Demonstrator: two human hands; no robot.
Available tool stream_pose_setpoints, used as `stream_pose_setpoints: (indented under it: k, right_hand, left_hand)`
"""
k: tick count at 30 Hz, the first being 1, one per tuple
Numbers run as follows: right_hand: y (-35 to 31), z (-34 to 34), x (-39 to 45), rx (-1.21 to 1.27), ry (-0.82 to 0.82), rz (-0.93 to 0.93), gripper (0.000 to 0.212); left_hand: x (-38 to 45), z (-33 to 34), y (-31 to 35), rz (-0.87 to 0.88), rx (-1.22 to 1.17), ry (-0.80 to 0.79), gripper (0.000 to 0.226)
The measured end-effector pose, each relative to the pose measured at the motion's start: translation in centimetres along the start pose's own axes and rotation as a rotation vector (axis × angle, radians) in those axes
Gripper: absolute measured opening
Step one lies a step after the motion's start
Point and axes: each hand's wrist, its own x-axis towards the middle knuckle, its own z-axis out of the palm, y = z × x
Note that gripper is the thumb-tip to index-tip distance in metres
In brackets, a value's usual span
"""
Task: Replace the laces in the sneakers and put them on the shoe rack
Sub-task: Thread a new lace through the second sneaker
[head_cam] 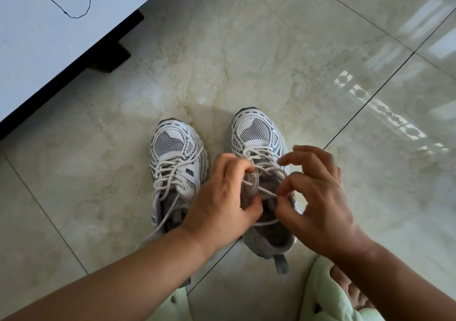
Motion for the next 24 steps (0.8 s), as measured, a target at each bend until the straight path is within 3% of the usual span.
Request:
stream_pose_setpoints:
  k: [12,14,18,21,24]
  right_hand:
    - [4.3,-3.0,-2.8,-0.155,0.144,0.194,0.019]
    - [4.3,-2.9,-2.8,-0.103,0.111,0.208,0.018]
    - [3.4,-3.3,-2.1,0.201,-0.104,0.221,0.016]
    - [2.4,-3.2,-0.4,0.358,-0.078,0.363,0.010]
    - [2.0,-2.1,1.4,0.291,-0.064,0.447,0.005]
  left_hand:
    - [-0.2,0.4,0.2,-0.043,0.052,0.059,0.040]
    - [-0.2,0.2,0.1,-0.014,0.059,0.067,0.037]
    - [0.1,-0.4,-0.3,0.039,0.057,0.002,0.033]
    - [0.0,-1.0,-0.5,0.084,0.047,-0.060,0.030]
    - [-0.3,-1.6,-0.7,0.095,-0.037,-0.094,0.025]
